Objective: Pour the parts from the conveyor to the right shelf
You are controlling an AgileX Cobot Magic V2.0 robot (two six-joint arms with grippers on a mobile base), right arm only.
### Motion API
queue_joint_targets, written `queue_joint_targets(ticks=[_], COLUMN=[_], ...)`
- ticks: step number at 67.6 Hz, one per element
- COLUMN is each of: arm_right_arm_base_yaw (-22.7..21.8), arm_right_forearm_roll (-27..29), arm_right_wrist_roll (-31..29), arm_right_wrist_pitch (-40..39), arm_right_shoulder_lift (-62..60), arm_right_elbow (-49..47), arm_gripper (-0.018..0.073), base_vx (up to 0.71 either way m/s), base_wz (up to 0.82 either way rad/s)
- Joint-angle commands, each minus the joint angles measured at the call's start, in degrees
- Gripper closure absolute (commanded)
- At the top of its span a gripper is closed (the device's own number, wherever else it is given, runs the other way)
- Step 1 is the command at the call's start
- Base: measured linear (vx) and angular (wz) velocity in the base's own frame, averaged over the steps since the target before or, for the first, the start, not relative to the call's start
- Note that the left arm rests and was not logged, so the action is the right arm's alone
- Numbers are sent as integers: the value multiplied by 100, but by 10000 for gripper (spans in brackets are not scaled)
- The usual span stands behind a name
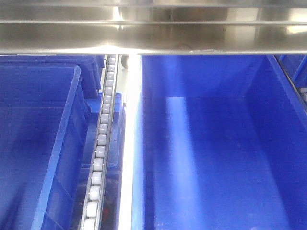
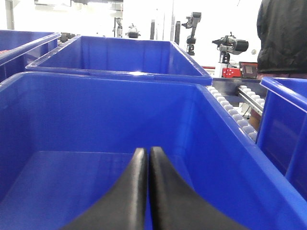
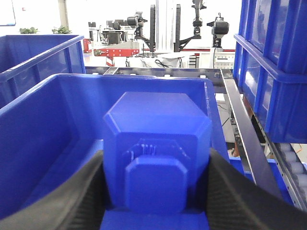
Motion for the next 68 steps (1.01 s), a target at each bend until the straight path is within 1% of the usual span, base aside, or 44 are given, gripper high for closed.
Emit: queue_joint_targets(ticks=[1, 68], arm_right_arm_base_yaw=[-14, -15], arm_right_forearm_roll=[-19, -19], arm_right_wrist_roll=[-58, -58], arm_right_wrist_pitch=[-457, -474], arm_right_shoulder_lift=[71, 71], arm_right_elbow=[-154, -154], arm_gripper=[568, 568], base_vx=[3, 1], base_wz=[1, 1])
